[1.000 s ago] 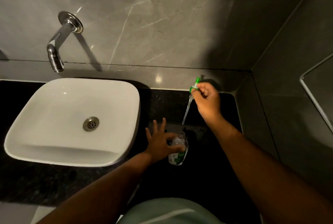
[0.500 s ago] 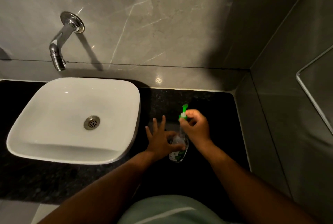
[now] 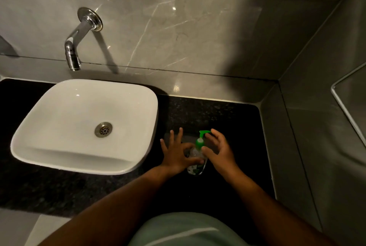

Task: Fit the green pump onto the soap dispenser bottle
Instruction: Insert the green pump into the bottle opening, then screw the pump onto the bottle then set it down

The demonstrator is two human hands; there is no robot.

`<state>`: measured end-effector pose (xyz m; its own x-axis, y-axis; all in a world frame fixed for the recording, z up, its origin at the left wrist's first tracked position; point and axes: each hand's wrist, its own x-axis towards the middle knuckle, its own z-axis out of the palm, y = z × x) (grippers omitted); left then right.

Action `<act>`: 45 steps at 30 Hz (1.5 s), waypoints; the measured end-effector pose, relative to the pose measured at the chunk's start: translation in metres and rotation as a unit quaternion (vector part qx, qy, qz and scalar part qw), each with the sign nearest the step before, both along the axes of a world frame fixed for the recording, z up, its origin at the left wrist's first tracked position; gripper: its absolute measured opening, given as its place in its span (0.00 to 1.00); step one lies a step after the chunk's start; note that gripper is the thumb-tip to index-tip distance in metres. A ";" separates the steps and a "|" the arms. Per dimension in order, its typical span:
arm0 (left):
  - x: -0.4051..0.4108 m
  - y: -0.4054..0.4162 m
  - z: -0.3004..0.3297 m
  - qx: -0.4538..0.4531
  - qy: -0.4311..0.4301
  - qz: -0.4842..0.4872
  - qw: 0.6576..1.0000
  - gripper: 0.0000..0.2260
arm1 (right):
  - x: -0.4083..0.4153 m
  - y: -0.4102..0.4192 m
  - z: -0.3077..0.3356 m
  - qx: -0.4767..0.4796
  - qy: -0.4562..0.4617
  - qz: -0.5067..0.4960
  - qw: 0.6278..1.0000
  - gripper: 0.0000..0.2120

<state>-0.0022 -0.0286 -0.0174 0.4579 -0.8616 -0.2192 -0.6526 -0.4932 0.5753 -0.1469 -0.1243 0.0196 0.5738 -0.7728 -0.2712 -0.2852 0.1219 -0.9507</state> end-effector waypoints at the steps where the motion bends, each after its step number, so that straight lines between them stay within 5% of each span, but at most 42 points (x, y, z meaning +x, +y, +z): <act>1: 0.000 0.000 0.000 0.002 -0.005 0.000 1.000 0.34 | 0.000 0.000 0.000 0.007 -0.004 -0.001 1.000 0.32; 7: -0.004 0.001 0.001 0.003 -0.002 -0.001 1.000 0.31 | 0.007 0.003 0.005 -0.082 0.067 -0.065 0.992 0.43; 10: -0.002 0.000 0.002 0.009 -0.007 -0.003 1.000 0.32 | 0.007 0.004 0.002 -0.032 0.040 -0.028 0.998 0.51; 14: -0.004 0.000 0.003 0.013 -0.012 -0.010 1.000 0.34 | 0.004 0.001 0.001 0.020 -0.004 -0.003 1.000 0.46; 19: -0.006 -0.001 0.003 0.011 -0.003 -0.005 1.000 0.32 | 0.008 0.001 0.006 -0.090 0.102 -0.046 0.990 0.47; 25: -0.002 -0.001 0.000 0.005 -0.011 -0.021 1.000 0.33 | 0.002 -0.002 -0.003 -0.011 0.019 0.011 1.000 0.46; 30: -0.007 -0.001 -0.006 -0.011 0.008 -0.020 1.000 0.31 | 0.007 0.000 0.002 -0.098 0.073 -0.034 0.992 0.45; 35: -0.003 -0.002 -0.003 0.008 -0.009 -0.014 1.000 0.31 | 0.004 -0.001 -0.004 -0.001 0.006 0.022 1.000 0.44; 41: -0.008 -0.003 0.003 -0.002 0.019 -0.010 1.000 0.30 | 0.009 -0.001 -0.002 -0.069 0.048 -0.044 0.995 0.42; 45: -0.007 -0.004 0.007 0.013 0.010 0.003 1.000 0.34 | 0.006 0.001 -0.012 0.001 -0.025 -0.011 1.000 0.43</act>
